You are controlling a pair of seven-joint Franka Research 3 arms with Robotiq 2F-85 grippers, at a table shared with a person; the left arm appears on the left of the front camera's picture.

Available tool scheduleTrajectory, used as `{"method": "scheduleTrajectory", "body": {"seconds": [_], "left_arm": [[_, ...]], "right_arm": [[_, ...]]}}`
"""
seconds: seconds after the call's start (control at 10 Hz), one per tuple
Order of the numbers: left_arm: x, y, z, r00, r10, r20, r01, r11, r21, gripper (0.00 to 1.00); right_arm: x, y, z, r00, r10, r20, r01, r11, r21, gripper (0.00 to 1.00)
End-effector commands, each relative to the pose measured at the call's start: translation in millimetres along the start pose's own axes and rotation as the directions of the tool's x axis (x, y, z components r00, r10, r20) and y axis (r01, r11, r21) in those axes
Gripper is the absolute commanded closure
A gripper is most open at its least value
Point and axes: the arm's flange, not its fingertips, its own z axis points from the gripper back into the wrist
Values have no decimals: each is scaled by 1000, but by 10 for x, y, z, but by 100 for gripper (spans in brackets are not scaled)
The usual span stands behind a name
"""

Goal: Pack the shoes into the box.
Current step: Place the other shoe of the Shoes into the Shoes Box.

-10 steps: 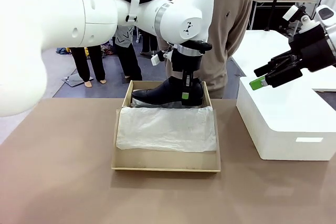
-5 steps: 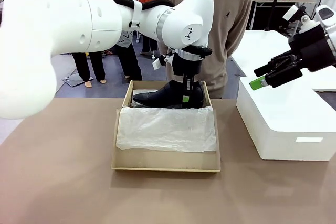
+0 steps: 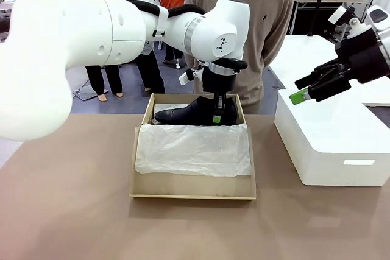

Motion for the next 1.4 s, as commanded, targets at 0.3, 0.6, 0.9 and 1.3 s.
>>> {"method": "scheduleTrajectory", "body": {"seconds": [0.3,0.6,0.9,1.3], "left_arm": [[-103,7,57,997,75,23,-76,996,45,100],[-128,170,236,994,99,40,-102,991,87,100],[-152,211,237,994,104,45,-108,990,94,100],[-155,87,11,989,118,86,-124,990,65,100]], "right_arm": [[1,-20,-33,999,22,36,-22,1000,13,0],[1,-20,-33,999,22,36,-22,1000,13,0],[1,-20,-33,999,22,36,-22,1000,13,0],[1,-20,-33,999,22,36,-22,1000,13,0]]}}
